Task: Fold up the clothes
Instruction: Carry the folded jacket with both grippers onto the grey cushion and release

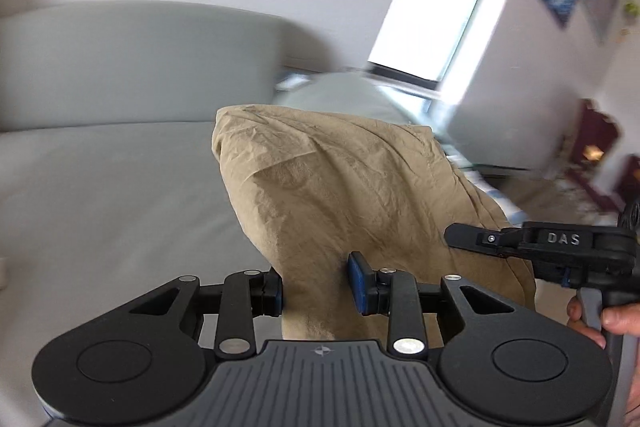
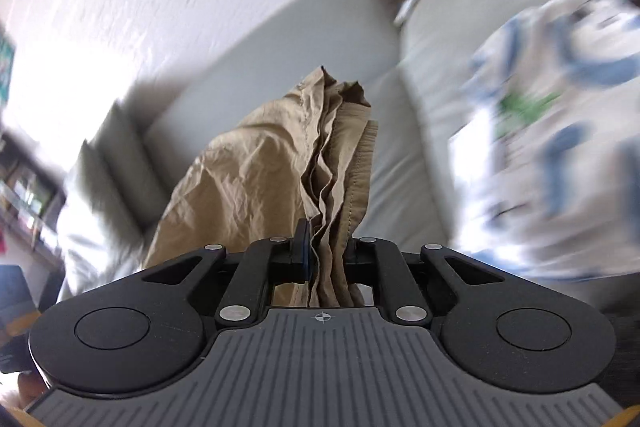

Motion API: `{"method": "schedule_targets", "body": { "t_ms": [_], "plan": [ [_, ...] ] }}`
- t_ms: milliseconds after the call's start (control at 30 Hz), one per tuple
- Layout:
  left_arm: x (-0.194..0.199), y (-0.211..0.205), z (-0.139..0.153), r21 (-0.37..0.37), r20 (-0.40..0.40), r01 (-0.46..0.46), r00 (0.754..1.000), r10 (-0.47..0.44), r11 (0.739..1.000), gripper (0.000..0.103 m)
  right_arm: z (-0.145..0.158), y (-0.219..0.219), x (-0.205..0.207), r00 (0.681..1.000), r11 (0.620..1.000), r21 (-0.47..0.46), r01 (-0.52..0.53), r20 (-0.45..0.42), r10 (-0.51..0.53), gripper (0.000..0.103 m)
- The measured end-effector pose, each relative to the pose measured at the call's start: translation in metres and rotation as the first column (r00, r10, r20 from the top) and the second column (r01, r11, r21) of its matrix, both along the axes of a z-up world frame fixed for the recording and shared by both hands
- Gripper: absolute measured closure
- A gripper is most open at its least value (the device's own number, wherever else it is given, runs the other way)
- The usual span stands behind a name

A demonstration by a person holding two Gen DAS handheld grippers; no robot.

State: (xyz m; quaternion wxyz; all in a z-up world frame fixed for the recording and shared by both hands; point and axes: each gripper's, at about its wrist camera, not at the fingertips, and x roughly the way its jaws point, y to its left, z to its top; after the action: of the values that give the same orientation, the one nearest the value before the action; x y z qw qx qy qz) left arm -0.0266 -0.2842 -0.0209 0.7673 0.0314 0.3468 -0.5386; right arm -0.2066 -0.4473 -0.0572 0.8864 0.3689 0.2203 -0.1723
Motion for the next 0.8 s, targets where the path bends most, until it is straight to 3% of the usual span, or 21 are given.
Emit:
{"method": "schedule_targets", "body": {
  "t_ms": [200, 333, 433, 567, 700, 767, 800],
  "plan": [
    [-0.02, -0.074, 0.023, -0.108, -0.13, 0.168, 0.975, -0.182, 0.98, 0.073, 0.062, -0.039, -0.099, 0.978, 0.976, -0.097, 0.194, 0.096, -0.185, 0.091],
    [-0.034, -0.132, 0.012, -0.092, -0.047, 0.218, 0.974, -0.223, 0.972, 0.073, 0.07, -0.064, -0.109, 0.959, 0.944, -0.176, 0.281, 0.079, -0.271, 0.091],
    [-0.041, -0.172, -0.005, -0.048, 0.019, 0.228, 0.974, -0.228, 0.972, 0.073, 0.051, -0.09, -0.099, 0.943, 0.915, -0.236, 0.328, 0.017, -0.333, 0.091],
    [-0.033, -0.22, -0.035, -0.008, -0.006, 0.214, 0.977, -0.214, 0.977, 0.069, 0.028, -0.12, -0.085, 0.923, 0.891, -0.271, 0.365, -0.025, -0.385, 0.091],
    [-0.03, -0.262, -0.085, 0.179, 0.077, 0.135, 0.986, -0.151, 0.975, 0.045, -0.01, -0.165, -0.069, 0.896, 0.892, -0.224, 0.392, -0.128, -0.425, 0.088],
    [-0.029, -0.263, -0.096, 0.168, 0.16, 0.086, 0.981, -0.113, 0.982, 0.035, -0.039, -0.184, -0.057, 0.89, 0.908, -0.193, 0.371, -0.207, -0.407, 0.069],
    [-0.028, -0.261, -0.094, 0.159, 0.182, 0.069, 0.978, -0.098, 0.985, 0.027, -0.05, -0.191, -0.053, 0.887, 0.914, -0.18, 0.365, -0.233, -0.4, 0.069]
  ]
}}
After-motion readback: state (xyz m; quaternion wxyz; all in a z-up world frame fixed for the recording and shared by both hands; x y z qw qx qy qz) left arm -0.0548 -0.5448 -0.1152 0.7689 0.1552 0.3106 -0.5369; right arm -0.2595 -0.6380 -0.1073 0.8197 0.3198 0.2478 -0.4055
